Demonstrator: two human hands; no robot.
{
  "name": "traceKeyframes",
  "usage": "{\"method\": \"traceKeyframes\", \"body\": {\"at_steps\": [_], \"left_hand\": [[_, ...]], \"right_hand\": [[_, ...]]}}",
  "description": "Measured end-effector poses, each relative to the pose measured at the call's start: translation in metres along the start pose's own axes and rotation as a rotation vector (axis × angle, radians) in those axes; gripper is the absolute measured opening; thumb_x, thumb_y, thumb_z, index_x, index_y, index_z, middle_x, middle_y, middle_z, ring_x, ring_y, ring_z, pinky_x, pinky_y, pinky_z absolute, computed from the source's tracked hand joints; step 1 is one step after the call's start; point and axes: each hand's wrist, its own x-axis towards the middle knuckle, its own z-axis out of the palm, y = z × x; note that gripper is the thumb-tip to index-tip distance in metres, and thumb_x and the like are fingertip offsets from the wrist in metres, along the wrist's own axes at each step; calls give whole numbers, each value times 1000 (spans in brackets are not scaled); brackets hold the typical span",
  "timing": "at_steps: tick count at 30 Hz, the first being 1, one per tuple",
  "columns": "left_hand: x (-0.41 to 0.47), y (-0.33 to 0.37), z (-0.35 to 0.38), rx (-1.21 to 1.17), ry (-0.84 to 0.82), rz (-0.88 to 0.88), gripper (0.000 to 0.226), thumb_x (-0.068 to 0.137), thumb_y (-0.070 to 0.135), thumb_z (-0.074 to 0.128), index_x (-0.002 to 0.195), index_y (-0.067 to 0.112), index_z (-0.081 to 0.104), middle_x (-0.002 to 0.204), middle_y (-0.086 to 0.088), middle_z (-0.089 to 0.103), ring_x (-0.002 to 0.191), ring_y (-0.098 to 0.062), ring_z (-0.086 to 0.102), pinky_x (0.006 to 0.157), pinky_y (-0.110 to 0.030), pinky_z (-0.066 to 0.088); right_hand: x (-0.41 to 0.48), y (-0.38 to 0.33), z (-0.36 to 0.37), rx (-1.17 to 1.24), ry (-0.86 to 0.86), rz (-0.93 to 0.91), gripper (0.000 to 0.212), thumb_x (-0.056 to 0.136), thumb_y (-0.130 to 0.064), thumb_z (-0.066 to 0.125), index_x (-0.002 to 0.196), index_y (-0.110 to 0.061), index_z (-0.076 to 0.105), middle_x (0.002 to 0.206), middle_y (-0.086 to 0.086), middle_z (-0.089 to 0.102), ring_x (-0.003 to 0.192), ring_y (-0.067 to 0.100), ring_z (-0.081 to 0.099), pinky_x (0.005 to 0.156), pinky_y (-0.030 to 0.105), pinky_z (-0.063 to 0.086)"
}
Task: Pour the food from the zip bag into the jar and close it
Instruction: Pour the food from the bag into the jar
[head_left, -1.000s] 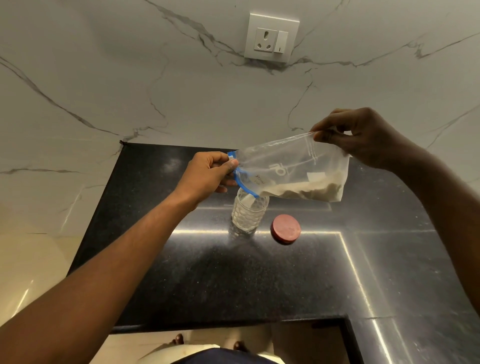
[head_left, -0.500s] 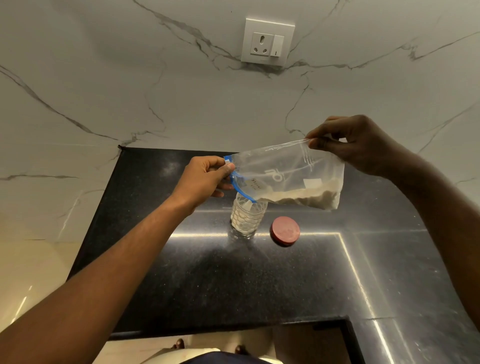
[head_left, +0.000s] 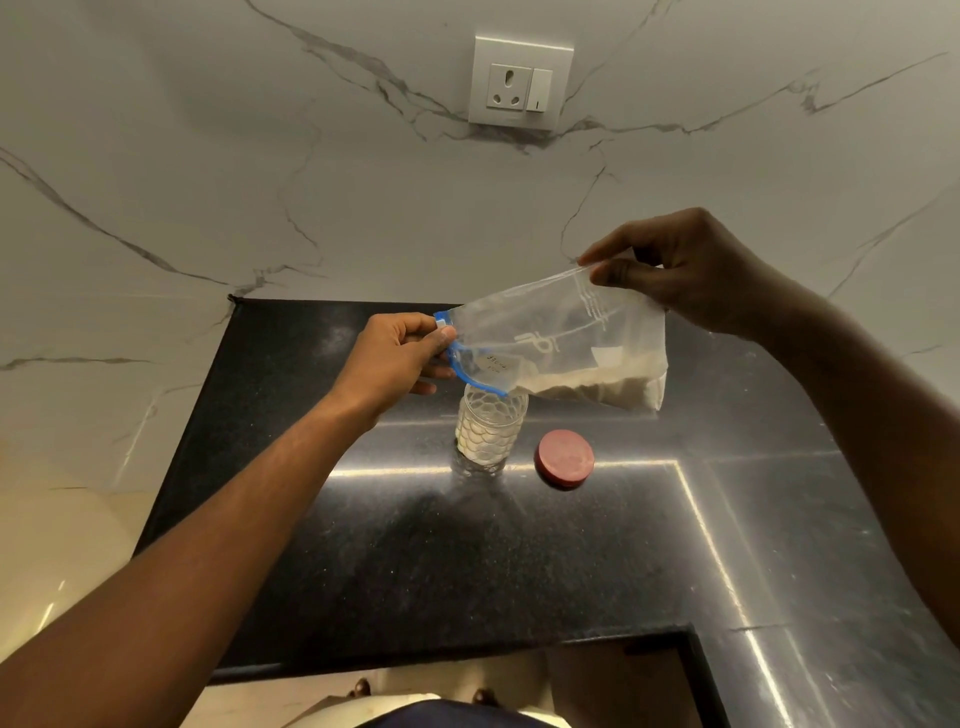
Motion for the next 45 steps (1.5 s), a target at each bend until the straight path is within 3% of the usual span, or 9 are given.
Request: {"method": "traceKeyframes", "body": {"at_steps": [5, 8, 10, 16, 22, 29, 33, 36, 45], "left_hand": [[-1, 0, -1, 8, 5, -10, 13, 105, 27, 63, 103, 20, 74, 96, 0, 81, 81, -13, 81, 65, -27, 65], [-1, -1, -1, 7, 8, -13, 13, 104, 27, 64, 103, 21, 75, 96, 0, 81, 81, -13, 81, 67, -29, 66], [-2, -2, -1, 8, 11, -20, 15, 104, 28, 64, 104, 18, 75, 96, -1, 81, 82, -15, 82, 69, -31, 67], [-2, -2, -1, 7, 22, -30, 18, 104, 28, 64, 107, 14, 76, 95, -2, 81, 81, -16, 82, 66, -30, 67], [-8, -1, 0, 25, 40, -30, 21, 105, 28, 64, 108, 10, 76, 96, -4, 81, 79, -14, 81, 67, -31, 67], [-9, 5, 1, 33, 62, -23, 18, 104, 28, 66, 104, 14, 77, 95, -3, 81, 76, -15, 80, 68, -33, 68], [-10, 7, 3, 36, 68, -20, 17, 104, 29, 66, 102, 16, 77, 95, -2, 81, 77, -16, 81, 65, -29, 67], [-11, 7, 6, 40, 74, -19, 15, 104, 30, 66, 100, 19, 76, 94, -1, 81, 78, -17, 81, 64, -28, 67], [-14, 3, 9, 38, 98, -19, 19, 104, 31, 65, 107, 15, 76, 97, -3, 81, 83, -18, 81, 70, -32, 67]], "right_hand": [[-1, -2, 4, 0, -9, -14, 33, 89, -40, 66, 114, -20, 74, 105, 18, 76, 96, 38, 73, 82, 58, 61], [-2, -3, 5, 11, 3, -6, 40, 86, -46, 65, 115, -20, 74, 105, 21, 76, 96, 43, 72, 81, 60, 60], [-2, -1, 6, -4, 9, 2, 31, 91, -36, 68, 115, -18, 76, 103, 22, 76, 95, 45, 71, 81, 61, 59], [0, -7, 14, -43, 18, -5, 20, 97, -20, 70, 114, -13, 78, 99, 13, 78, 90, 36, 72, 82, 58, 59], [0, -17, 17, -46, 5, 16, 19, 98, -19, 70, 113, -10, 78, 96, 19, 77, 89, 43, 70, 81, 60, 57], [-6, -26, 14, -43, 9, -2, 20, 98, -17, 69, 114, -9, 78, 100, 9, 77, 92, 31, 73, 86, 55, 61], [-8, -28, 12, -31, 5, -10, 18, 98, -16, 69, 113, -10, 78, 96, 3, 75, 85, 22, 71, 80, 46, 61], [-8, -28, 11, -37, 16, -16, 19, 98, -17, 69, 113, -9, 78, 98, 8, 76, 90, 33, 72, 83, 55, 60], [-8, -24, 8, -54, -4, -41, 20, 99, -20, 68, 114, -10, 78, 99, 10, 77, 90, 34, 72, 83, 57, 60]]}}
